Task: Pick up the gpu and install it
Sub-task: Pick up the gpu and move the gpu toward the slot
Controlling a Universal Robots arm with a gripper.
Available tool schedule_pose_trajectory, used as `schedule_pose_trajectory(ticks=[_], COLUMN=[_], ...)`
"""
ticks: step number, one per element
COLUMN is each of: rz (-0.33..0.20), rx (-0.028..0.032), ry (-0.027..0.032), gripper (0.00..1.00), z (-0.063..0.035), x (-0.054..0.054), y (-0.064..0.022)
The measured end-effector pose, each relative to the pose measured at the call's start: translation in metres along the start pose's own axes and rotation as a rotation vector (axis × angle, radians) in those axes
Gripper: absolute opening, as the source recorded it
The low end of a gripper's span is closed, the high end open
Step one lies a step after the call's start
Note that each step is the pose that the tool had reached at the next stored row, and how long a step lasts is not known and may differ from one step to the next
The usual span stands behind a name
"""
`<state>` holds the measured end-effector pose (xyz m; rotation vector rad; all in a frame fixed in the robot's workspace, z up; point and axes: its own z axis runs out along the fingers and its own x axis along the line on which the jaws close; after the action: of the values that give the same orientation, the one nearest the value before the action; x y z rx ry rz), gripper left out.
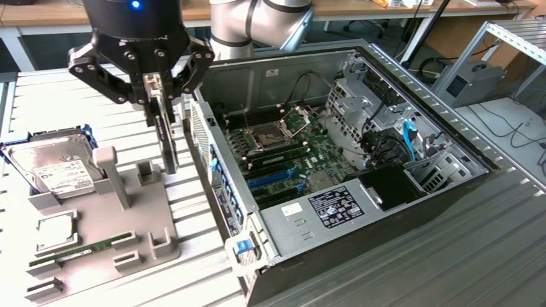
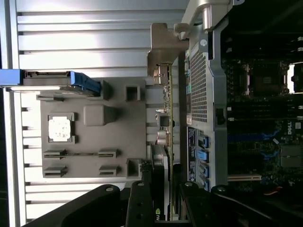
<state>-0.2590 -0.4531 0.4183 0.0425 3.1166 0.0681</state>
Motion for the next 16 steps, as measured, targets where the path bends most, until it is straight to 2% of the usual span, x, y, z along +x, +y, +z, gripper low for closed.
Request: schedule_pose_trajectory(ticks=[10,16], rz=[0.0,0.0], rx=[0.0001,0.0], ry=[0.0,0.0], gripper=[0.27,0.27], z=[0.001,0.0019], x=[-0.038,-0.071], y=[0.0035,0.006])
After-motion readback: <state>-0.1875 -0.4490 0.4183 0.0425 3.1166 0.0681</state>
